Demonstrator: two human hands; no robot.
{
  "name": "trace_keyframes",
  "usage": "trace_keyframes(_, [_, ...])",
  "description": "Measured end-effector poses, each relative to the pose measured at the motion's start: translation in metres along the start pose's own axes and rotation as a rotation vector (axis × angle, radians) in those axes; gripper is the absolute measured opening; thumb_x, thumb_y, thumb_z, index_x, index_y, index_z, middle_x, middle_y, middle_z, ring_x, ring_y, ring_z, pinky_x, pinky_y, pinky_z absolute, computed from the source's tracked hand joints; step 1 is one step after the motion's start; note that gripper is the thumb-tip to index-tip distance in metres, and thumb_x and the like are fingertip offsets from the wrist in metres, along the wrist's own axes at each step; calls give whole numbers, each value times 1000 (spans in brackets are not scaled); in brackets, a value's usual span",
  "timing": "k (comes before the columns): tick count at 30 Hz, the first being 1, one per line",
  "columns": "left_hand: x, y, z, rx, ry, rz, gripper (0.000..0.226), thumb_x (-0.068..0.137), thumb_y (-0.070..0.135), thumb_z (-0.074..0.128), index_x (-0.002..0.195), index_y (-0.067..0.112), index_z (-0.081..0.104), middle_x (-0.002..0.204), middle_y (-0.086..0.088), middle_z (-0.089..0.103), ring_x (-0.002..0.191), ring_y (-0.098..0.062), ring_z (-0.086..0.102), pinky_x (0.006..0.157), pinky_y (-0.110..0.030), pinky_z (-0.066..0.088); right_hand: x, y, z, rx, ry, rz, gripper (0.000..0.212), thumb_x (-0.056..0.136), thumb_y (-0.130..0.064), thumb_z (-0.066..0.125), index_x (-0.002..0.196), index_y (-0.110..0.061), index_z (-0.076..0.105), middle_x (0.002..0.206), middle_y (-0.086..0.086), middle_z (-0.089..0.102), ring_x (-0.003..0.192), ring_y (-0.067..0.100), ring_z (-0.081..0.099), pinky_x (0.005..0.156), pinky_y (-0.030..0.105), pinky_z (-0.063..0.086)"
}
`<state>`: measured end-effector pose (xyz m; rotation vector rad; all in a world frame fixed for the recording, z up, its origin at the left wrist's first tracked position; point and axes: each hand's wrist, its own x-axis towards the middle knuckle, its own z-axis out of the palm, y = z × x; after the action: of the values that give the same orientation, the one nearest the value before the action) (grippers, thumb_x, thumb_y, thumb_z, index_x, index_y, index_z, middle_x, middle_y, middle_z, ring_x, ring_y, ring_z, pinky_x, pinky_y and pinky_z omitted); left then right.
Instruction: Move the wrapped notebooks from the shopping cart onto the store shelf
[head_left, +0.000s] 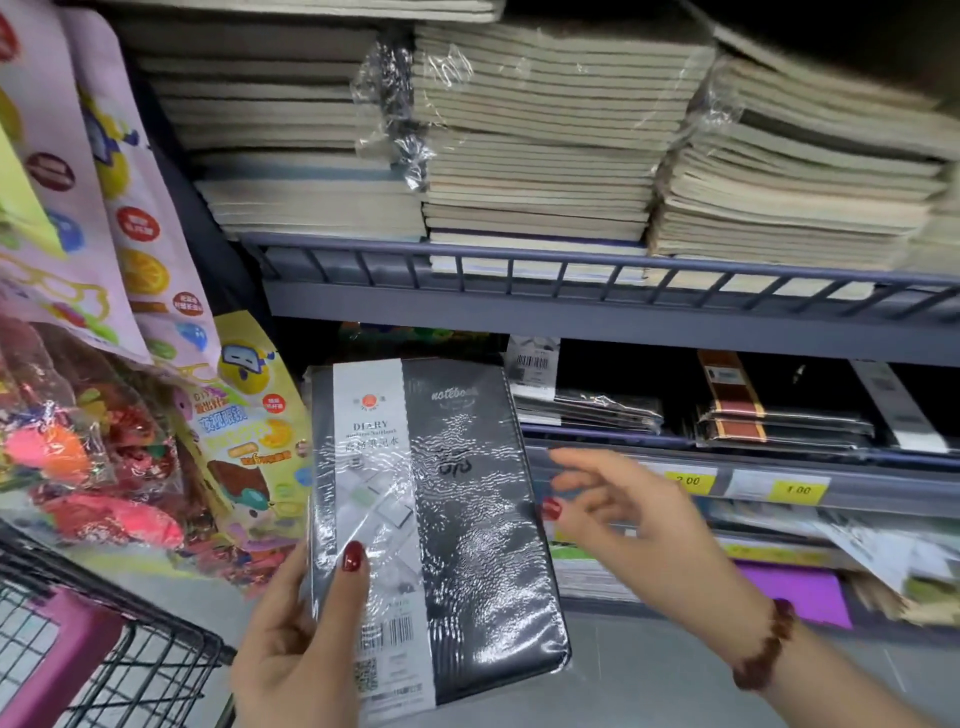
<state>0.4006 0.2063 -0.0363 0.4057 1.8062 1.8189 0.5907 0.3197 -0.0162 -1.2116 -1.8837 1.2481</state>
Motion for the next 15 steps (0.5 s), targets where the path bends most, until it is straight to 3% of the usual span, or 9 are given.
trace_keyframes(3, [-2,8,14,-63,-16,-1,28,74,15,72,94,33,66,78,34,67,70,14,62,69,-1,48,-12,2,12,294,-169,174,73,59,-47,82,125,-38,51,99,0,69,80,12,67,72,30,54])
trace_keyframes(5, [0,17,28,-83,-123,-24,27,76,16,71,98,32,65,71,31,69,67,12,61,63,-4,47,-15,0,12,436,-141,160,74,69,-19,82,132,-28,45,105,6,71,94,24,68,82,40,53])
trace_keyframes(7, [6,23,41,-69,-250,-60,24,82,16,67,101,29,70,77,19,73,60,4,59,54,-6,44,-13,-1,9,490,-56,131,68,75,0,73,133,-20,44,109,7,70,101,23,67,87,34,54])
trace_keyframes(9, [14,29,52,-48,-403,-93,30,83,17,66,110,29,69,97,10,75,84,-4,66,72,-17,53,-7,-6,2,513,65,129,61,76,4,67,130,-17,48,106,5,72,99,18,68,81,26,54])
trace_keyframes(11, [20,32,59,-33,-575,-102,47,73,16,73,117,29,65,109,7,72,104,-13,66,90,-35,50,-1,-8,-5,532,191,134,52,78,6,64,125,-16,53,98,1,75,92,12,70,73,18,54])
trace_keyframes(12, [21,32,62,-10,-652,-87,61,66,14,78,122,28,61,113,6,71,106,-15,66,91,-37,50,1,-8,-9,529,233,130,50,79,6,64,122,-17,55,96,-1,75,89,10,70,71,16,53])
trace_keyframes(15, [23,27,65,1,-758,-96,98,52,-5,85,136,27,46,119,-1,68,101,-19,69,75,-25,56,1,-10,-20,484,201,95,53,71,-2,72,114,-28,58,100,-7,73,91,7,69,71,15,53])
